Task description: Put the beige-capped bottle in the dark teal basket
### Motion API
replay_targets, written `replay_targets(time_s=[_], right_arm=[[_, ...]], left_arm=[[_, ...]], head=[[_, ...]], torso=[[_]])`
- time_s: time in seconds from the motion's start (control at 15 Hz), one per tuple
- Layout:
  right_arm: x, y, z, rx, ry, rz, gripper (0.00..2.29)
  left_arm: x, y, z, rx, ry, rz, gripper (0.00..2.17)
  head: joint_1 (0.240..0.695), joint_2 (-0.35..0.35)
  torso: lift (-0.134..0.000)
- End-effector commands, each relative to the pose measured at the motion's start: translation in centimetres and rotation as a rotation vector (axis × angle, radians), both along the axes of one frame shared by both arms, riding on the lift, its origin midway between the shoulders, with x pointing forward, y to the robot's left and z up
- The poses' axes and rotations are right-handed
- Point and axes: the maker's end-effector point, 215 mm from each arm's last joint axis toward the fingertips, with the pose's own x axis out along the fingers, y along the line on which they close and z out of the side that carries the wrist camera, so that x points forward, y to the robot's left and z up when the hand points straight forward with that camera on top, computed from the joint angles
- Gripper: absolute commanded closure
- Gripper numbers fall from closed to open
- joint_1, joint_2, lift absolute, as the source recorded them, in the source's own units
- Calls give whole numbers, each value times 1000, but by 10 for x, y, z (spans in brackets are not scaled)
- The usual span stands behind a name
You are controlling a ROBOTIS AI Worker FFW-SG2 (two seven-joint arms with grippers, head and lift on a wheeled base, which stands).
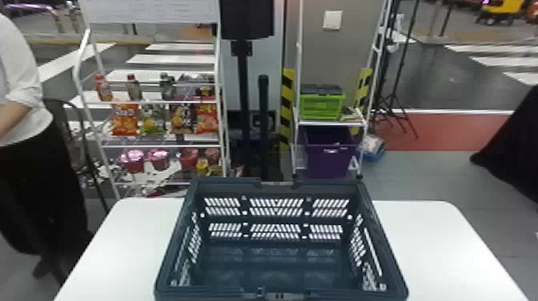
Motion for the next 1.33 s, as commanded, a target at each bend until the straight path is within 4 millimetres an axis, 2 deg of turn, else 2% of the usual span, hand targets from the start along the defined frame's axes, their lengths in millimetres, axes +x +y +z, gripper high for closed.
replay_targets(time_s=[0.0,0.73,0.93,1.07,1.27], right_arm=[[0,0,0,0,0,0,2273],[0,1,5,-2,-8,1,2273],[5,7,24,2,-37,12,2273],[18,15,44,13,-58,27,2273],[41,35,63,35,-57,57,2273]], left_arm=[[1,-1,1,-1,0,-1,137],[1,-2,2,1,2,-3,137],[1,-1,1,2,4,-3,137],[0,-1,1,2,4,-3,137],[0,0,0,3,3,-2,137]], head=[[499,0],[499,0],[499,0],[499,0],[499,0]], torso=[[0],[0],[0],[0],[0]])
